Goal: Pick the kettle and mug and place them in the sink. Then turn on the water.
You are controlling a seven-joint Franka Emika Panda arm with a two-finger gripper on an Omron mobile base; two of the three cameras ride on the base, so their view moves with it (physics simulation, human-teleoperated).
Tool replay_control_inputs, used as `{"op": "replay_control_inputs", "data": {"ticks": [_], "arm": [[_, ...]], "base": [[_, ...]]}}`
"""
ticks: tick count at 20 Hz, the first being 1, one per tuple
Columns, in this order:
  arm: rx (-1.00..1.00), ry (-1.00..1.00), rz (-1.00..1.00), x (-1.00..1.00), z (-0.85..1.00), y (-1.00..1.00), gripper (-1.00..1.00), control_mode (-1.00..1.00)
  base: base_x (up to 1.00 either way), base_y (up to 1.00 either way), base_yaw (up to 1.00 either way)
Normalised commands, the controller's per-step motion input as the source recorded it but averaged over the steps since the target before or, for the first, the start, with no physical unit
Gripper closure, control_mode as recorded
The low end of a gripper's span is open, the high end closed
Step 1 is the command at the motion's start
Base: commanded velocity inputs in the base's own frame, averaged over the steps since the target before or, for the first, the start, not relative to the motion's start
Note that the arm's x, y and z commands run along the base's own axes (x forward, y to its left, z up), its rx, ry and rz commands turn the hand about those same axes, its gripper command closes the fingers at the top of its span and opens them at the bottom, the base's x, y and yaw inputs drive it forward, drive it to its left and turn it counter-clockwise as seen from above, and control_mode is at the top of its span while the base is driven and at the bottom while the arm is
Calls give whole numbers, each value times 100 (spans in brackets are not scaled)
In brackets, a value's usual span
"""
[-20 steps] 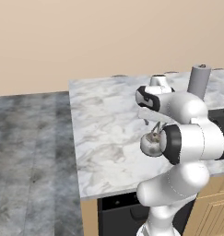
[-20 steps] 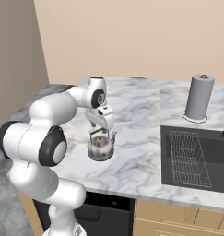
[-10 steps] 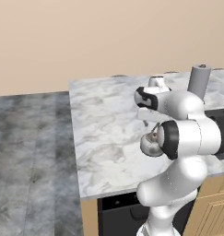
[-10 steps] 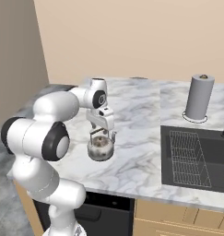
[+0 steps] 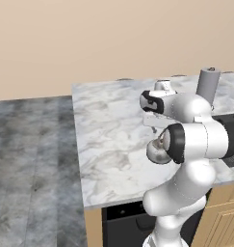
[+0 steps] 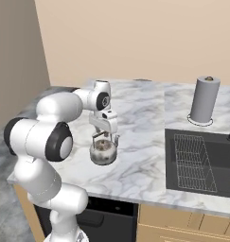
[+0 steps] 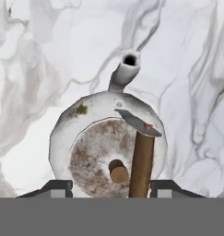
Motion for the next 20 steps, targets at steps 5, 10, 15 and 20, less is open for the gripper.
{"op": "replay_control_inputs", "data": {"ticks": [5,10,15,20], "arm": [[0,1,0,0,0,0,100,-100],[0,-2,0,-11,8,0,100,-100],[5,-9,3,-9,64,0,100,-100],[7,-4,9,-2,74,0,100,-100]], "base": [[0,0,0],[0,0,0],[0,0,0],[0,0,0]]}}
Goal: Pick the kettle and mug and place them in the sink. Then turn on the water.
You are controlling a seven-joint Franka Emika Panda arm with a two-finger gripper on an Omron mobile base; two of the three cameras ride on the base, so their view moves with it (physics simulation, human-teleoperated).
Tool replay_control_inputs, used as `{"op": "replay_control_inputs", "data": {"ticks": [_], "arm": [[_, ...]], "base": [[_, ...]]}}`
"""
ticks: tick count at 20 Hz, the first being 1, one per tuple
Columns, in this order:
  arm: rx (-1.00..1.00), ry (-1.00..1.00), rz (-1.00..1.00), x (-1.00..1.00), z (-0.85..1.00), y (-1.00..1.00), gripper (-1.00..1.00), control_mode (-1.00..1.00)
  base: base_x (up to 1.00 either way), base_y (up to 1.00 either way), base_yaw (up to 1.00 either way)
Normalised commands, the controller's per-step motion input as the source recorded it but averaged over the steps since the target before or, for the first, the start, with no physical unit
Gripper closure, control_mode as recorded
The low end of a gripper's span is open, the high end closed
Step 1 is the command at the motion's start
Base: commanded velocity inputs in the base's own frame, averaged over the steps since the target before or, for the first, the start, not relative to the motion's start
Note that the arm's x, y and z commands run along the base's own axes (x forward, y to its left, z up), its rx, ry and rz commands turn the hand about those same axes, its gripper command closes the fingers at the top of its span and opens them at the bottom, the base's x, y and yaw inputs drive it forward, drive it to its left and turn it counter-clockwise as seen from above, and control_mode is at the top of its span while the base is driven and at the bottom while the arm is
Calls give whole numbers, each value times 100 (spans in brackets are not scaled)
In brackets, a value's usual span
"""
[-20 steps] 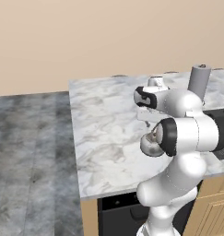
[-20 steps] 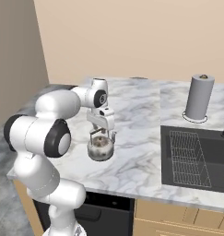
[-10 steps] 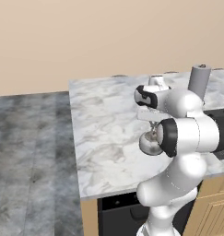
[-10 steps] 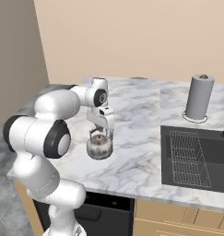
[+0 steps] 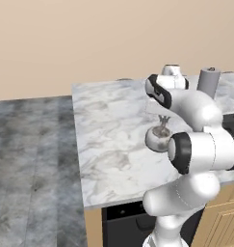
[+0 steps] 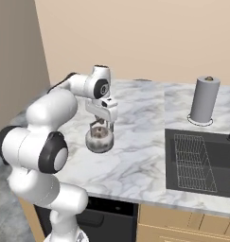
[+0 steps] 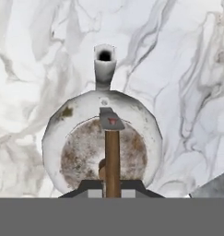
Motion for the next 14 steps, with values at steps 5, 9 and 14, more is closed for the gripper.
{"op": "replay_control_inputs", "data": {"ticks": [5,9,14], "arm": [[0,-10,18,0,16,4,100,-100],[0,-20,19,0,0,9,100,-100],[0,-23,13,0,0,9,100,-100]], "base": [[0,0,0],[0,0,0],[0,0,0]]}}
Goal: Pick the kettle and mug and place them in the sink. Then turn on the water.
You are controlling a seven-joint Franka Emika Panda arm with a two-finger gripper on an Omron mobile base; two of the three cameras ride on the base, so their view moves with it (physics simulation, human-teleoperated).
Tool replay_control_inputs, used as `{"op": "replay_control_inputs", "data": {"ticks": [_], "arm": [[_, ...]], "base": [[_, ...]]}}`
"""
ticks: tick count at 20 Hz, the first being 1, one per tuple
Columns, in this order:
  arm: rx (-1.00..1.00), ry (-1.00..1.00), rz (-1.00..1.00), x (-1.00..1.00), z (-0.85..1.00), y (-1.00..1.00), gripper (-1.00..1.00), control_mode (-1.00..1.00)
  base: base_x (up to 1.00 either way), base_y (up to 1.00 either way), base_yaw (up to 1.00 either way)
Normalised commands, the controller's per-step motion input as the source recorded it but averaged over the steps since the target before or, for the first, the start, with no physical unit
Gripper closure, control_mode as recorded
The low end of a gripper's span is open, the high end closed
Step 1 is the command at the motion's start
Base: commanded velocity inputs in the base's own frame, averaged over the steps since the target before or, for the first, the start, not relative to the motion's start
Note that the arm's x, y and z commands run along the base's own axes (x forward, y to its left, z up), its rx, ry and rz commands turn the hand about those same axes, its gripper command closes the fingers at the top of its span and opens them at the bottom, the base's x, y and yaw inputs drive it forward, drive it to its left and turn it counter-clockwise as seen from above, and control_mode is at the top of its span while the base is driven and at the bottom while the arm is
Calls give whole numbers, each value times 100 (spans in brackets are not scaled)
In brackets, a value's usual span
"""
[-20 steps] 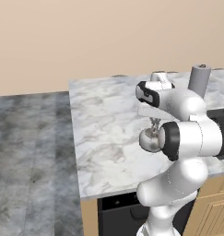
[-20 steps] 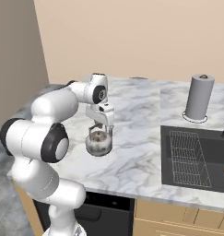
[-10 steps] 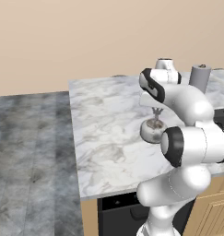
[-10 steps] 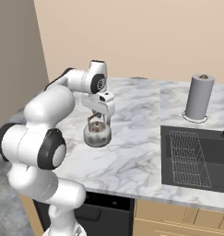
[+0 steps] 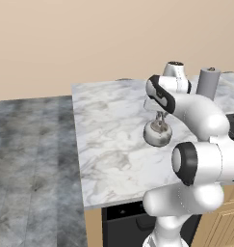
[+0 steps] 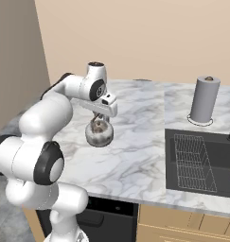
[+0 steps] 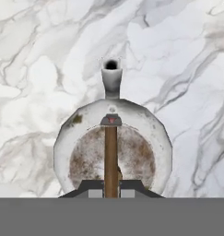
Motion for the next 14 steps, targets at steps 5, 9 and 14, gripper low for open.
{"op": "replay_control_inputs", "data": {"ticks": [5,9,14], "arm": [[0,-16,9,-10,0,14,100,-100],[0,-9,6,-14,0,17,100,-100],[0,-8,4,-18,0,15,100,-100]], "base": [[0,0,0],[0,0,0],[0,0,0]]}}
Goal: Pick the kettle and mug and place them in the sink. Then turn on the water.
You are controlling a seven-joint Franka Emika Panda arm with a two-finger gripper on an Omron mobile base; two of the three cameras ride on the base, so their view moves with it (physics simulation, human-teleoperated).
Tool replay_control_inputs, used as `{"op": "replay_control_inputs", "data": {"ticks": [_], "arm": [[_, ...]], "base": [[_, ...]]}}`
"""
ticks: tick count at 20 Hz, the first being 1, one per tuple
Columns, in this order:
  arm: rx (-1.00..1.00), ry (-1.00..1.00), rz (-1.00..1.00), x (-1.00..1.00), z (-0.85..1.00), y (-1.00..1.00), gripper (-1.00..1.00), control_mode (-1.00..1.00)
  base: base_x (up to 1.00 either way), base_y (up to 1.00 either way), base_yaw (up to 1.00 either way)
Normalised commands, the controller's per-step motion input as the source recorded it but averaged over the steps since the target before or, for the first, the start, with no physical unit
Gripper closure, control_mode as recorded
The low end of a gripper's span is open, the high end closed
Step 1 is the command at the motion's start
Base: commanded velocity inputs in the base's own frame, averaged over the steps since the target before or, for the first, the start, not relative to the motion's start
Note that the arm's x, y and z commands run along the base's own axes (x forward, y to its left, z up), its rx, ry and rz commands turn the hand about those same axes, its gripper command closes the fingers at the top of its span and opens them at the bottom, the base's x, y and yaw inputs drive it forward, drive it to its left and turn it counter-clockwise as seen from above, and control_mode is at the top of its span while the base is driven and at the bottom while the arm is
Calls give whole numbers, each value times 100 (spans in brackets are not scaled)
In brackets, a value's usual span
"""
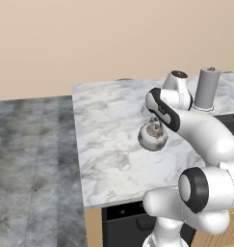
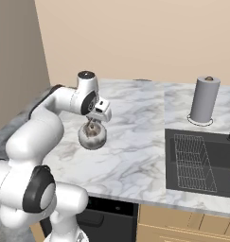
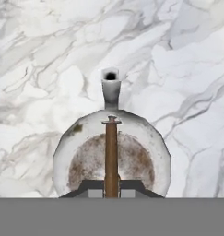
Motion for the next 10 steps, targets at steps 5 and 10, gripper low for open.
{"op": "replay_control_inputs", "data": {"ticks": [5,10], "arm": [[0,-11,4,-17,0,17,100,-100],[0,-14,3,-1,1,10,100,-100]], "base": [[0,0,0],[0,0,0]]}}
